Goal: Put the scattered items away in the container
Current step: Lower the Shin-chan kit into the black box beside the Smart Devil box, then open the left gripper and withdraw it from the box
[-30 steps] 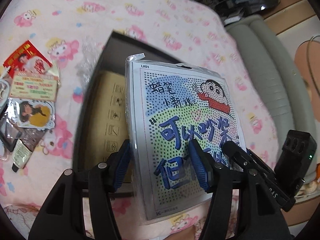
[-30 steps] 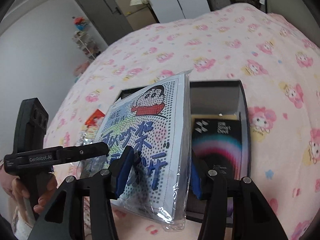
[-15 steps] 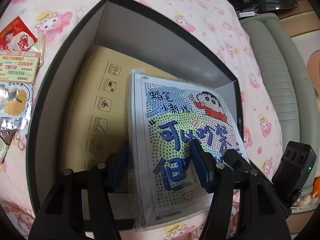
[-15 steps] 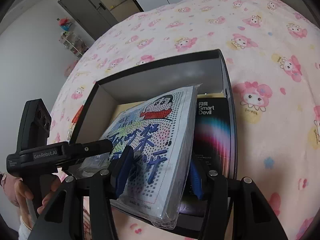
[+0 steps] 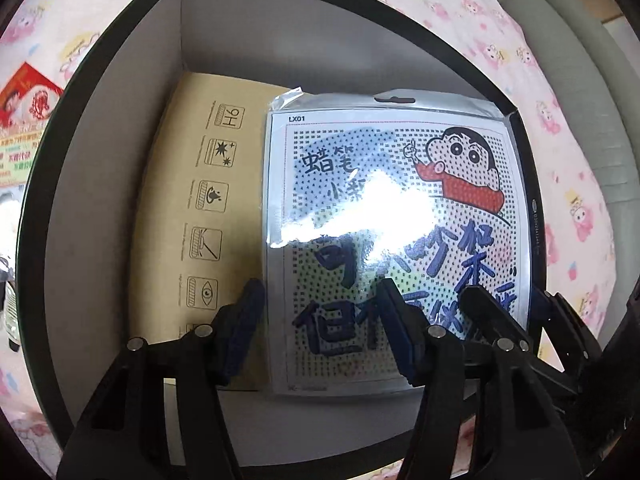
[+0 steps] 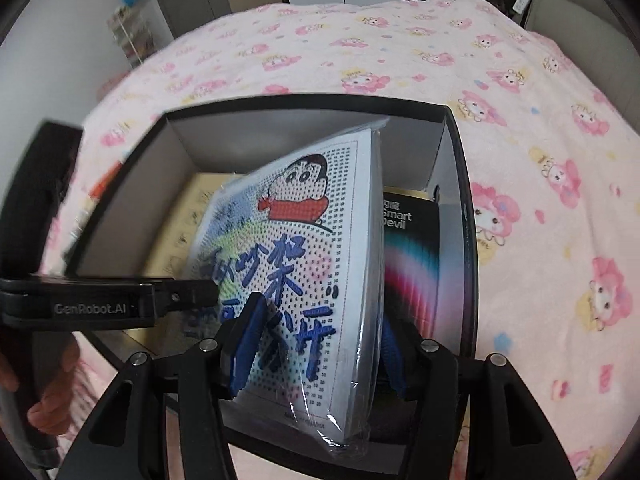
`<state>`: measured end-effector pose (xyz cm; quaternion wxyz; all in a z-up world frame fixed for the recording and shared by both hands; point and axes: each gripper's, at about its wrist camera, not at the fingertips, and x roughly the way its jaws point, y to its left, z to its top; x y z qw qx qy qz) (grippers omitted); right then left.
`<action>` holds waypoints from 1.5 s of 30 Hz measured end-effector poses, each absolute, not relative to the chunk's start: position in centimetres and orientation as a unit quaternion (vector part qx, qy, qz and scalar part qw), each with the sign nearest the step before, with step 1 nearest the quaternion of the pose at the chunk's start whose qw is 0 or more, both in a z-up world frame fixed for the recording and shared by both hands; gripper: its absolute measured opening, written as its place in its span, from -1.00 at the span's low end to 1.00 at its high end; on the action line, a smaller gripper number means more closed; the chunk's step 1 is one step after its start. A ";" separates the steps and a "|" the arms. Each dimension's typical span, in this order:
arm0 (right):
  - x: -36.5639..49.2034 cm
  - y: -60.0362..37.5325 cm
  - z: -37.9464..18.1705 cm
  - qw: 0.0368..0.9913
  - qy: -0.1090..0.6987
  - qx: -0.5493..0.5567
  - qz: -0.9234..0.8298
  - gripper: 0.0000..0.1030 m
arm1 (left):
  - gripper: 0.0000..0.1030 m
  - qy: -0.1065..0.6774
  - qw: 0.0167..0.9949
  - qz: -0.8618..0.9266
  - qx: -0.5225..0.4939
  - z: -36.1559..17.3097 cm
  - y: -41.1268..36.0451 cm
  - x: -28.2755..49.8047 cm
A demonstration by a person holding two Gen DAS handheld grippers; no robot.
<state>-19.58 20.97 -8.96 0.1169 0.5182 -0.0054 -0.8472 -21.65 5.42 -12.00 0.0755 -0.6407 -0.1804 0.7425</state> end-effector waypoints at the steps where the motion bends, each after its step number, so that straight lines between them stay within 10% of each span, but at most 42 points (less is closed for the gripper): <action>1: -19.6 21.1 -9.0 0.116 -0.006 0.519 -0.847 -0.01 | 0.15 -0.182 0.075 0.741 -0.641 -12.0 5.4 -21.7; 12: -18.9 25.1 -5.5 0.068 -0.085 0.446 -0.888 -0.01 | 0.12 -0.180 0.049 0.798 -0.573 -8.2 5.3 -21.3; 30: -19.7 30.9 -4.3 -0.019 -0.117 0.439 -0.890 -0.01 | 0.37 0.033 0.172 0.781 -0.600 -8.7 23.1 -22.8; 45: -19.3 29.4 -4.1 0.026 -0.112 0.440 -0.890 -0.01 | 0.44 0.080 0.061 0.769 -0.631 -10.8 18.0 -22.8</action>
